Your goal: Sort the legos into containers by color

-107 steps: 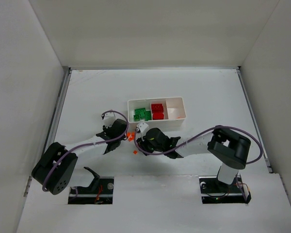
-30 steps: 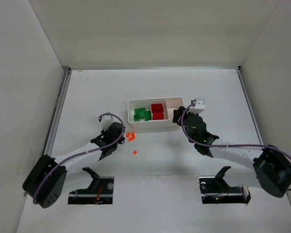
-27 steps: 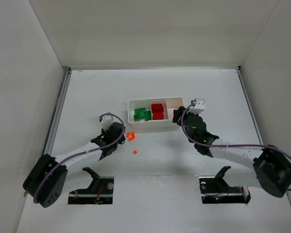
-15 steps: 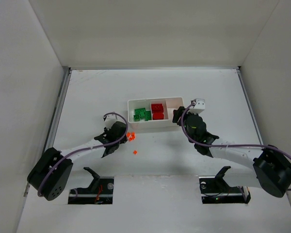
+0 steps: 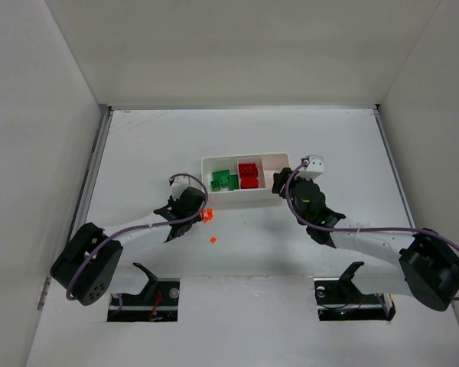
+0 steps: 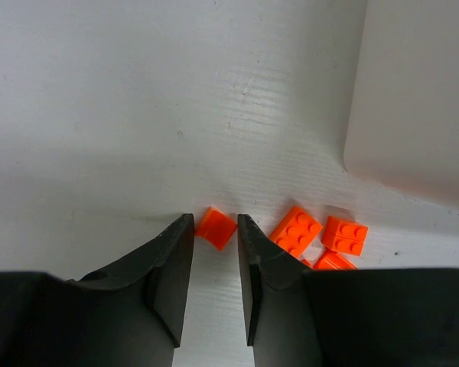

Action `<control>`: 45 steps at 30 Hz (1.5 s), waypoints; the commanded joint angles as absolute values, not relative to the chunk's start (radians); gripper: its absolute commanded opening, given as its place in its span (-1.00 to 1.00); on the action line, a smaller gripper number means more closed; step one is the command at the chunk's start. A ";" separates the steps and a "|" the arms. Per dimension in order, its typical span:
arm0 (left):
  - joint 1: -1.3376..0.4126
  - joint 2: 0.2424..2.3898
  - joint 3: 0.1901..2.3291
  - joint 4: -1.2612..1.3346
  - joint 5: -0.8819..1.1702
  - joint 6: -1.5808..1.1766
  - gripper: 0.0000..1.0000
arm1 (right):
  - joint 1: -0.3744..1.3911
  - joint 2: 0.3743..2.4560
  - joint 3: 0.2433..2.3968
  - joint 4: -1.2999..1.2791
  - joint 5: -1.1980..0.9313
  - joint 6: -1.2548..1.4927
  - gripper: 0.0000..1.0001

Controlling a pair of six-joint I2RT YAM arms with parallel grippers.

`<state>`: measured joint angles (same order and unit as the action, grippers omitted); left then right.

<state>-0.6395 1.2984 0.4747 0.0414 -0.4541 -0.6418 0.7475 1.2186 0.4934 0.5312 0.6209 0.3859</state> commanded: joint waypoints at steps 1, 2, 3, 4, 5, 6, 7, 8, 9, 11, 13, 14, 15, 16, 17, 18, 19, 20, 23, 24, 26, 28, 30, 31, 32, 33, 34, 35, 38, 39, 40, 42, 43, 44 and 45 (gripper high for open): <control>-0.646 1.322 0.499 -0.021 -0.459 -0.609 -0.52 | 0.754 1.201 0.491 0.569 0.621 0.393 0.25; -0.648 1.324 0.500 -0.028 -0.460 -0.609 -0.55 | 0.754 1.200 0.489 0.569 0.621 0.393 0.25; -0.651 1.324 0.500 -0.031 -0.463 -0.609 -0.57 | 0.754 1.197 0.489 0.569 0.621 0.393 0.25; -0.653 1.319 0.500 -0.037 -0.466 -0.612 -0.61 | 0.754 1.195 0.488 0.569 0.621 0.394 0.25; -0.654 1.310 0.499 -0.043 -0.472 -0.615 -0.63 | 0.754 1.193 0.488 0.569 0.621 0.394 0.25; -0.656 1.298 0.496 -0.048 -0.479 -0.618 -0.66 | 0.754 1.192 0.488 0.569 0.621 0.394 0.25; -0.657 1.284 0.492 -0.049 -0.483 -0.621 -0.68 | 0.754 1.192 0.488 0.569 0.621 0.394 0.25; -0.659 1.267 0.489 -0.054 -0.488 -0.624 -0.70 | 0.754 1.192 0.488 0.569 0.621 0.394 0.25; -0.660 1.250 0.489 -0.058 -0.489 -0.629 -0.72 | 0.754 1.192 0.488 0.569 0.621 0.394 0.25; -0.665 1.207 0.489 -0.072 -0.492 -0.637 -0.73 | 0.754 1.192 0.488 0.569 0.621 0.394 0.25; -0.671 1.166 0.494 -0.086 -0.502 -0.640 -0.74 | 0.755 1.190 0.486 0.569 0.621 0.394 0.25; -0.674 1.146 0.495 -0.093 -0.506 -0.641 -0.74 | 0.755 1.189 0.486 0.569 0.621 0.394 0.25; -0.676 1.126 0.499 -0.104 -0.511 -0.646 -0.75 | 0.755 1.186 0.485 0.569 0.621 0.394 0.25; -0.679 1.108 0.503 -0.118 -0.512 -0.650 -0.75 | 0.755 1.184 0.485 0.569 0.621 0.394 0.25; -0.683 1.088 0.511 -0.132 -0.512 -0.656 -0.75 | 0.755 1.183 0.483 0.569 0.621 0.394 0.25; -0.689 1.066 0.520 -0.149 -0.512 -0.661 -0.75 | 0.754 1.181 0.482 0.569 0.623 0.394 0.25; -0.699 1.045 0.534 -0.164 -0.512 -0.669 -0.75 | 0.754 1.178 0.482 0.569 0.627 0.394 0.25; -0.709 1.026 0.551 -0.175 -0.511 -0.675 -0.75 | 0.754 1.174 0.479 0.571 0.633 0.394 0.24; -0.754 1.011 0.623 -0.178 -0.486 -0.677 -0.74 | 0.754 1.137 0.459 0.581 0.663 0.403 0.21; -0.774 1.025 0.656 -0.172 -0.474 -0.676 -0.74 | 0.754 1.120 0.451 0.581 0.675 0.411 0.16; -0.809 1.067 0.725 -0.146 -0.456 -0.678 -0.74 | 0.743 1.083 0.433 0.580 0.689 0.428 0.04; -0.850 1.133 0.797 -0.080 -0.439 -0.672 -0.74 | 0.713 1.033 0.410 0.568 0.709 0.460 -0.06; -0.878 1.216 0.868 -0.017 -0.414 -0.663 -0.74 | 0.682 0.988 0.387 0.554 0.727 0.497 -0.14; -0.887 1.264 0.906 0.010 -0.401 -0.660 -0.74 | 0.665 0.968 0.377 0.539 0.733 0.517 -0.16; -0.898 1.313 0.945 0.038 -0.390 -0.655 -0.74 | 0.645 0.950 0.370 0.522 0.733 0.540 -0.18; -0.907 1.365 0.983 0.064 -0.381 -0.649 -0.74 | 0.625 0.936 0.364 0.503 0.727 0.564 -0.18; -0.913 1.415 1.021 0.087 -0.374 -0.643 -0.74 | 0.608 0.924 0.359 0.488 0.721 0.586 -0.18; -0.918 1.464 1.063 0.104 -0.362 -0.640 -0.74 | 0.591 0.914 0.354 0.477 0.710 0.606 -0.17; -0.929 1.609 1.187 0.132 -0.328 -0.630 -0.74 | 0.565 0.896 0.347 0.472 0.675 0.623 -0.16; -0.929 1.652 1.225 0.136 -0.321 -0.627 -0.74 | 0.564 0.894 0.345 0.472 0.672 0.626 -0.16; -0.930 1.693 1.265 0.140 -0.311 -0.623 -0.74 | 0.564 0.890 0.344 0.472 0.669 0.629 -0.16; -0.933 1.765 1.337 0.137 -0.305 -0.618 -0.74 | 0.567 0.885 0.344 0.472 0.669 0.629 -0.16; -0.933 1.799 1.366 0.137 -0.307 -0.612 -0.73 | 0.568 0.884 0.344 0.472 0.669 0.629 -0.16; -0.933 1.830 1.399 0.129 -0.310 -0.608 -0.71 | 0.568 0.881 0.344 0.472 0.669 0.629 -0.16; -0.932 1.856 1.425 0.126 -0.310 -0.606 -0.66 | 0.568 0.879 0.344 0.472 0.669 0.629 -0.16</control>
<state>-0.9298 1.8313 1.3315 0.0929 -0.3199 -0.6334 0.5694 0.8955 0.3466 0.4637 0.6796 0.6075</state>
